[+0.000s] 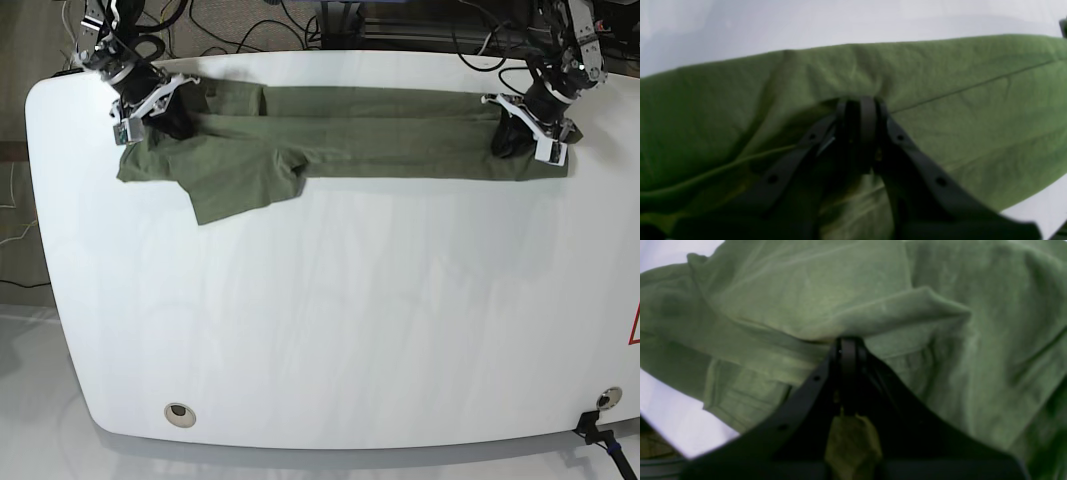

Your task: Fold the T-shirt properly

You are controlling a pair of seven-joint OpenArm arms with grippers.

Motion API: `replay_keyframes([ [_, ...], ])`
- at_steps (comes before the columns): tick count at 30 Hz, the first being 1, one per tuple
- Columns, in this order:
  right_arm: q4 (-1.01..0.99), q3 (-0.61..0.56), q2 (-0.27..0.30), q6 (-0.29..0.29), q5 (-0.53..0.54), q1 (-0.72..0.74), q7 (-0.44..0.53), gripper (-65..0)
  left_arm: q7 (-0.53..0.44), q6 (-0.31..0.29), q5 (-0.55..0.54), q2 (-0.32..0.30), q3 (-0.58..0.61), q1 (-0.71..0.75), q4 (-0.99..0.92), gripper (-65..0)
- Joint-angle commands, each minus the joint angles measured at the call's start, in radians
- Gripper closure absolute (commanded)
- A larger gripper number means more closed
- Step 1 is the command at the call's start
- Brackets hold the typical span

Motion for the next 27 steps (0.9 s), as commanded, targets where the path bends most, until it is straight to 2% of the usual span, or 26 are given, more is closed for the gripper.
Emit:
replay_keyframes([
  [1, -0.013, 0.006, 0.023, -0.025, -0.019, 0.009, -0.009, 0.0, 0.056, 0.030, 0.065, -0.011, -0.001, -0.010, -0.002, -3.4],
  [12, -0.057, -0.009, 0.030, -0.025, -0.019, 0.095, -0.010, 0.0, 0.059, 0.030, 0.065, -0.041, -0.001, -0.102, -0.061, -3.4],
  [20, 0.067, -0.029, 0.033, -0.025, -0.019, 0.095, -0.020, 0.0, 0.055, 0.030, 0.059, -0.061, -0.005, -0.098, -0.011, -3.4],
  [27, 0.269, -0.027, 0.024, -0.025, -0.019, 0.095, -0.153, 0.0, 0.061, 0.030, 0.059, -0.056, -0.007, -0.077, 0.124, -3.4],
])
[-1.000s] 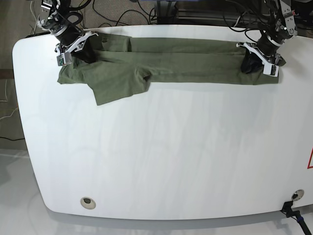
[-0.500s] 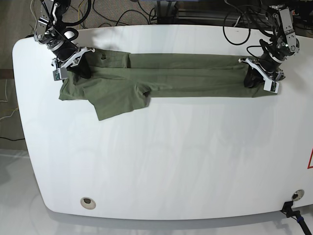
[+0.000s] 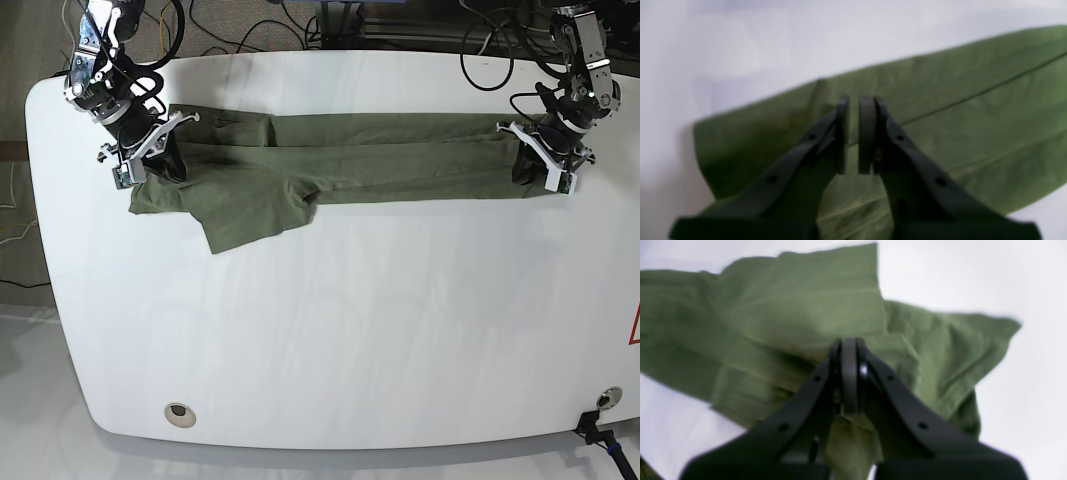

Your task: Fold the T-shirt properly

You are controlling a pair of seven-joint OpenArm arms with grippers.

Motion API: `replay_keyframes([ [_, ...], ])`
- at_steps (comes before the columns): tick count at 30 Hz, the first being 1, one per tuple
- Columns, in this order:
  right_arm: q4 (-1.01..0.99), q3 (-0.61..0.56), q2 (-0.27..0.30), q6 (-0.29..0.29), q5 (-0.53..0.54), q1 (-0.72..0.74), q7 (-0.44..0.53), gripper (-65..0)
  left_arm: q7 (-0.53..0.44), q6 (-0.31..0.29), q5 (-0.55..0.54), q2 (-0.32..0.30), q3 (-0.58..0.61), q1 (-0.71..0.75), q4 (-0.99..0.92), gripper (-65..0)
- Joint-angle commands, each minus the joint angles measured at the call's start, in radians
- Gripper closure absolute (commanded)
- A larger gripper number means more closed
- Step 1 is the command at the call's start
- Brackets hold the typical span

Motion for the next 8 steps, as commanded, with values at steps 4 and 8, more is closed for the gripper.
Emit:
replay_keyframes([
  [4, 0.169, 0.010, 0.006, 0.007, 0.016, 0.003, -0.074, 0.0, 0.012, -0.004, -0.012, -0.012, -0.006, 0.050, 0.148, -3.4],
  [8, 0.212, 0.010, -0.024, 0.007, 0.015, -0.020, -0.081, 0.0, 0.052, -0.004, -0.012, 0.008, -0.010, 0.084, 0.234, -3.4],
])
